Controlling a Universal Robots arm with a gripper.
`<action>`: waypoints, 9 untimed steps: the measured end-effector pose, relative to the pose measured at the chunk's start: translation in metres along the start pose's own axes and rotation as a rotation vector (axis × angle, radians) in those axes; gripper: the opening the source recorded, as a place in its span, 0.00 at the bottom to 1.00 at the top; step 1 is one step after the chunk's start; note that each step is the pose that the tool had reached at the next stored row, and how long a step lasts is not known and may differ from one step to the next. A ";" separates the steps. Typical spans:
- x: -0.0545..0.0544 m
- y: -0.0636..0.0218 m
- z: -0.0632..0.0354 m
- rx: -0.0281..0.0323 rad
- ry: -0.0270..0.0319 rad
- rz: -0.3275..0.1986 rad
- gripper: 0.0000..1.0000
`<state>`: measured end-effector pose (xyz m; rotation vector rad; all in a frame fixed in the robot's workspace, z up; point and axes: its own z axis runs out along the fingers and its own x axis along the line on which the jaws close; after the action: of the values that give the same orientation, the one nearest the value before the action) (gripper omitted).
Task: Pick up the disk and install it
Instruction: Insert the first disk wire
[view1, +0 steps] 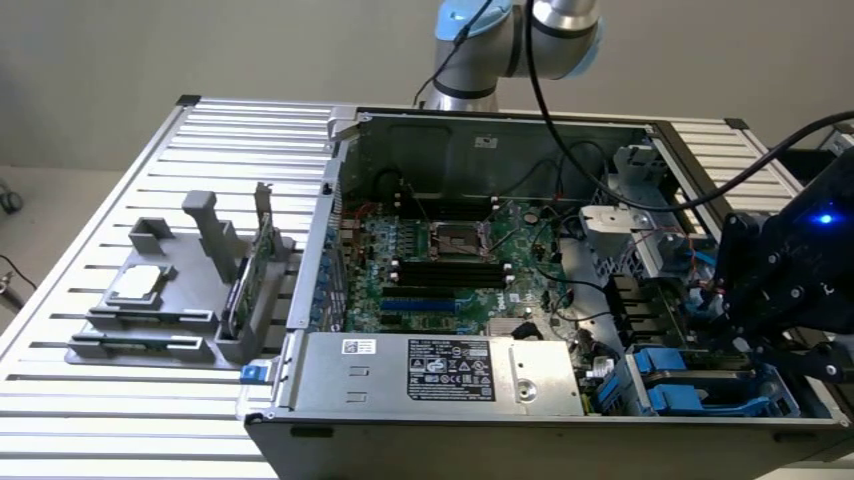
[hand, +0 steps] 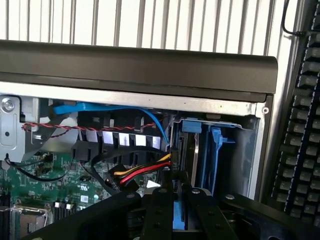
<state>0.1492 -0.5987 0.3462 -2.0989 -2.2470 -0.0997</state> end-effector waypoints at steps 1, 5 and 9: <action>0.000 0.0001 0.0000 0.0022 -0.0007 0.005 0.16; 0.000 0.0018 0.0001 0.0055 -0.0043 0.024 0.16; 0.000 0.0056 0.0000 0.0062 -0.0103 0.039 0.16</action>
<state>0.1547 -0.5981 0.3463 -2.1440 -2.2077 -0.0799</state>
